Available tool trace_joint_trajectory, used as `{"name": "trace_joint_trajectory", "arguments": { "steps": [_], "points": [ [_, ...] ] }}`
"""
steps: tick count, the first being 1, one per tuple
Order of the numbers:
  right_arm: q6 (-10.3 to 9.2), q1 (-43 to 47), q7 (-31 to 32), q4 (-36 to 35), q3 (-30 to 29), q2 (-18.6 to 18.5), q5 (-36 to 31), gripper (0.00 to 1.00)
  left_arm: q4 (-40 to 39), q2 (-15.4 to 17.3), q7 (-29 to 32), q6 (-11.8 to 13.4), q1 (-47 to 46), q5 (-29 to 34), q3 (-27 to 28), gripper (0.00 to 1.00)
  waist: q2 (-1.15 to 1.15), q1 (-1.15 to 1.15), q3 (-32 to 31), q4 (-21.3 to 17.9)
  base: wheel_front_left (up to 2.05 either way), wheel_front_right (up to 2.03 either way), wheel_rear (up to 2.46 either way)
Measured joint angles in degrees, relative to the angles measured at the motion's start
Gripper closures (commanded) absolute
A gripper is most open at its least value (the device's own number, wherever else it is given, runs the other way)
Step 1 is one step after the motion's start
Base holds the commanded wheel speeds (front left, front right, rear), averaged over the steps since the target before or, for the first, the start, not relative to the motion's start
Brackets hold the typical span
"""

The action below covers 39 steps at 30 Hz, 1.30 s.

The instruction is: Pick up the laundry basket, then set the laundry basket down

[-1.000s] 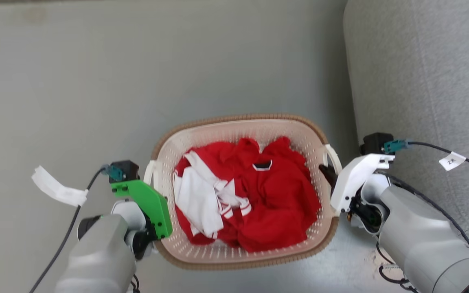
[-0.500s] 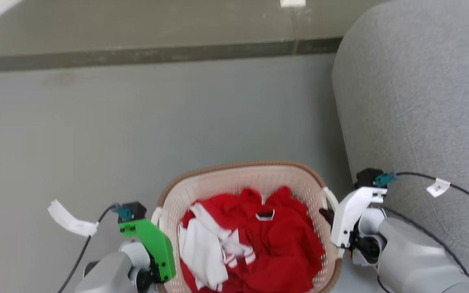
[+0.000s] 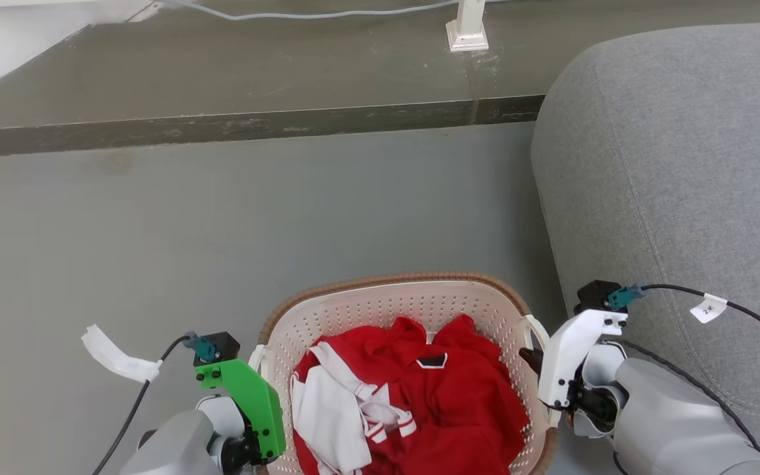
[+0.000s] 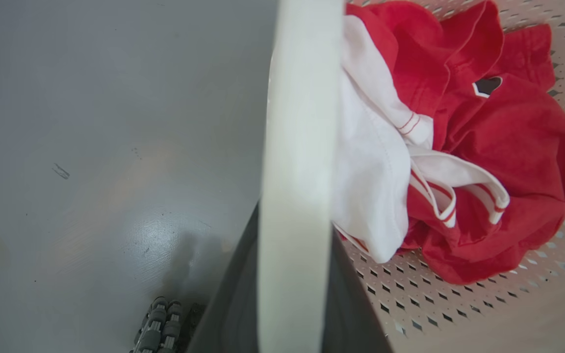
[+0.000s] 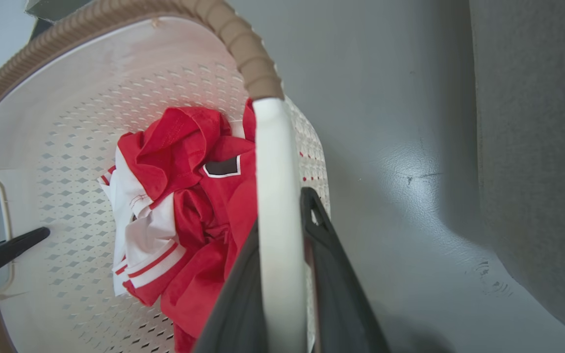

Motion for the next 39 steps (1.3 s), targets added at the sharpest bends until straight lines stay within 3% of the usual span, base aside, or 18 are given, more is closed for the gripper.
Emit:
{"name": "trace_joint_trajectory", "arguments": {
  "steps": [39],
  "points": [
    [0.0, -2.8, 1.0, 0.4, 1.2, -0.3, 0.5, 1.0, 0.0, 0.3, 0.3, 0.0, -2.4, -1.4, -3.0, 1.0, 0.0, 0.0, 3.3, -0.8, 0.0, 0.0, 0.0]
  ]
}}
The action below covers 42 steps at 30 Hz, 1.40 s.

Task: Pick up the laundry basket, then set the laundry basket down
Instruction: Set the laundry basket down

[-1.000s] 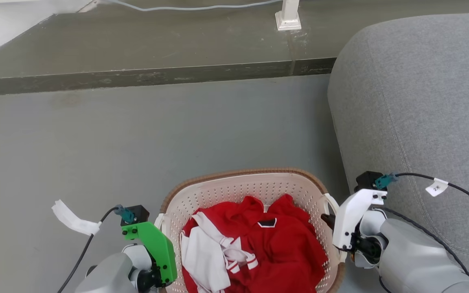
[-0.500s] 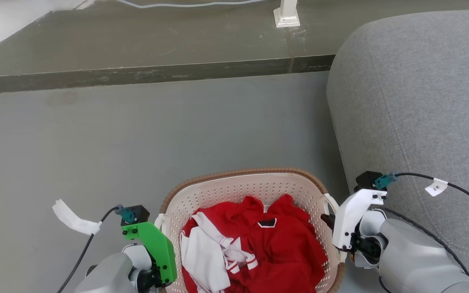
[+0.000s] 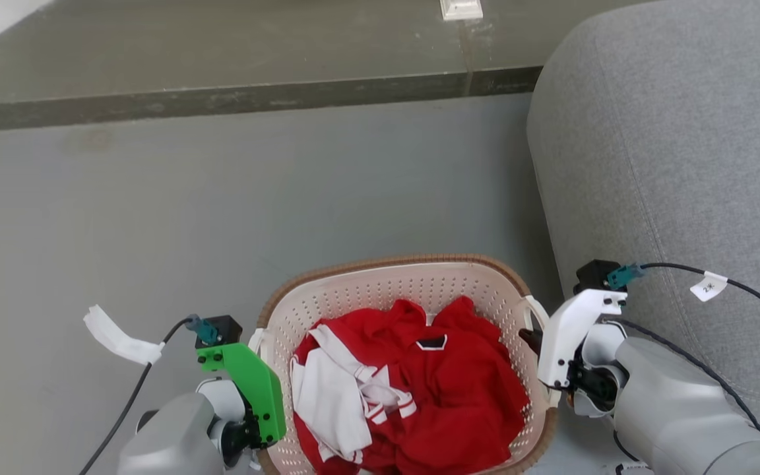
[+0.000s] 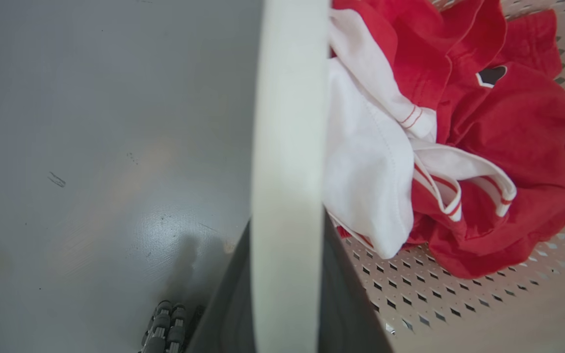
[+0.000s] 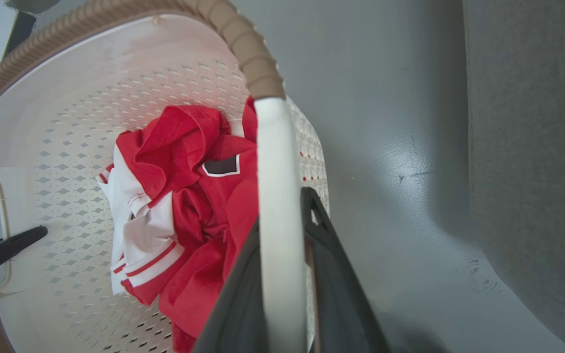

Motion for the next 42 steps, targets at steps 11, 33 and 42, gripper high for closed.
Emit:
{"name": "trace_joint_trajectory", "arguments": {
  "steps": [11, 33, 42],
  "points": [
    [0.0, -1.7, -0.1, -0.7, 0.1, -0.6, 0.3, 1.0, 0.4, 0.0, 0.1, 0.0, -2.9, 0.1, -0.7, 1.0, 0.0, 0.0, 4.0, -0.4, 0.0, 0.0, 0.0],
    [0.0, -6.3, -2.1, -3.6, 0.1, -2.9, 1.5, 1.0, -0.3, 0.1, -2.3, 0.8, -10.0, 0.6, -2.3, 1.0, 0.0, 0.0, 15.5, -1.1, 0.0, 0.0, 0.0],
    [0.0, -8.5, -3.6, -4.7, -0.1, -3.7, 1.6, 1.0, -0.7, 0.2, -4.2, 1.7, -12.6, 0.9, -2.6, 1.0, 0.0, 0.01, 20.3, -1.0, 0.0, 0.0, 0.0]
  ]
}}
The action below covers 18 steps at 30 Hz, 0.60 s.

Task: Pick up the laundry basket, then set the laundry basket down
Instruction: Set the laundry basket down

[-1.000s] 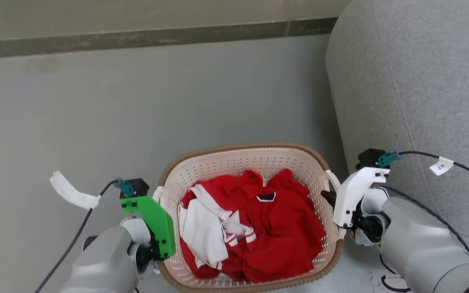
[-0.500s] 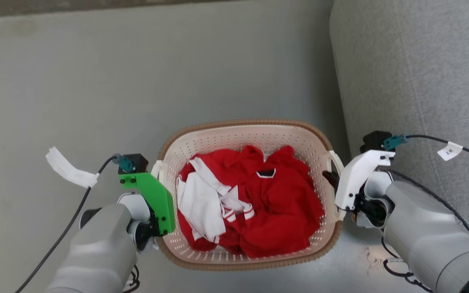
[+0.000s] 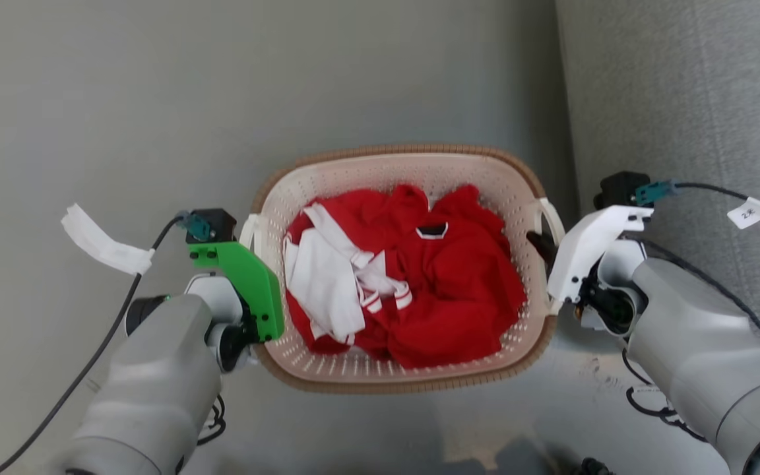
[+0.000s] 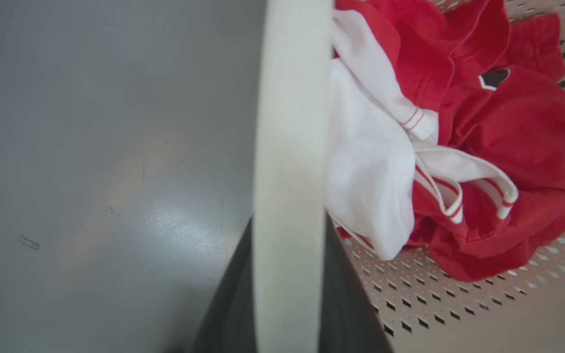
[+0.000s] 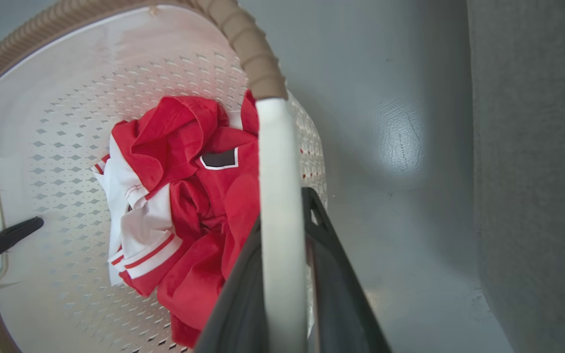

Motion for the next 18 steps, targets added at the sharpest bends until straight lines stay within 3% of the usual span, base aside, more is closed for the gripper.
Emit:
{"name": "trace_joint_trajectory", "arguments": {
  "steps": [18],
  "points": [
    [-0.04, -4.7, -6.5, -4.2, 0.1, -2.5, 0.0, 1.0, -1.1, 0.0, -7.2, 2.9, -6.5, 1.9, -0.3, 1.0, 0.0, 0.0, 11.2, 1.2, 0.0, 0.0, 0.0]
  ]
}}
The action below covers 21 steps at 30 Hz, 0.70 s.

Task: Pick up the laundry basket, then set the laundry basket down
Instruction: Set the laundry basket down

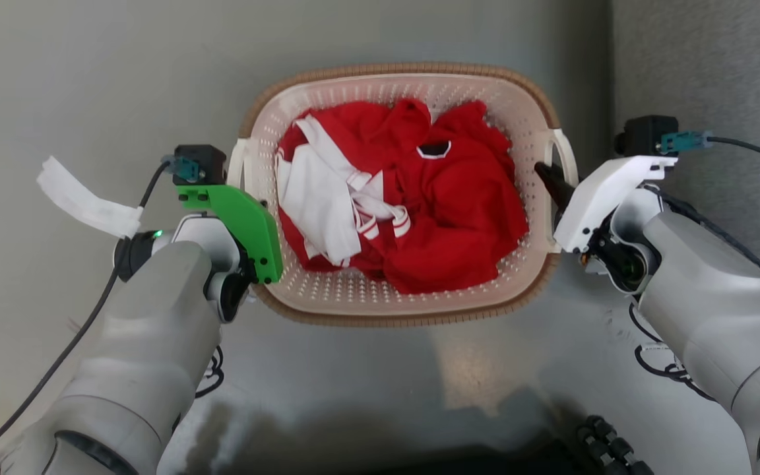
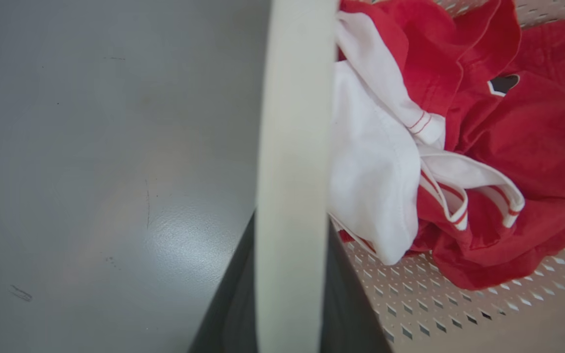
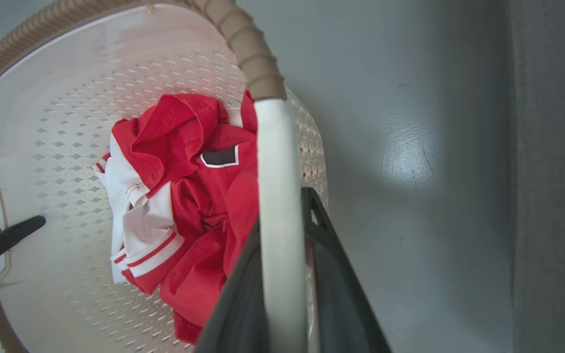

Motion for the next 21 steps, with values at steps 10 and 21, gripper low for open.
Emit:
{"name": "trace_joint_trajectory", "arguments": {
  "steps": [10, 21],
  "points": [
    [-0.02, -1.7, -2.9, -1.9, 0.9, -1.0, -0.1, 1.0, 0.0, 0.0, -3.4, 1.4, -2.1, 0.2, -0.1, 1.0, 0.0, 0.0, 5.9, 1.2, 0.0, 0.0, 0.0],
    [-0.02, -2.3, -4.6, -2.4, 2.4, -1.5, -0.2, 1.0, 0.3, -0.1, -6.0, 2.4, -2.4, 0.2, -0.6, 1.0, 0.0, 0.0, 8.4, 2.2, 0.0, 0.0, 0.0]
  ]
}}
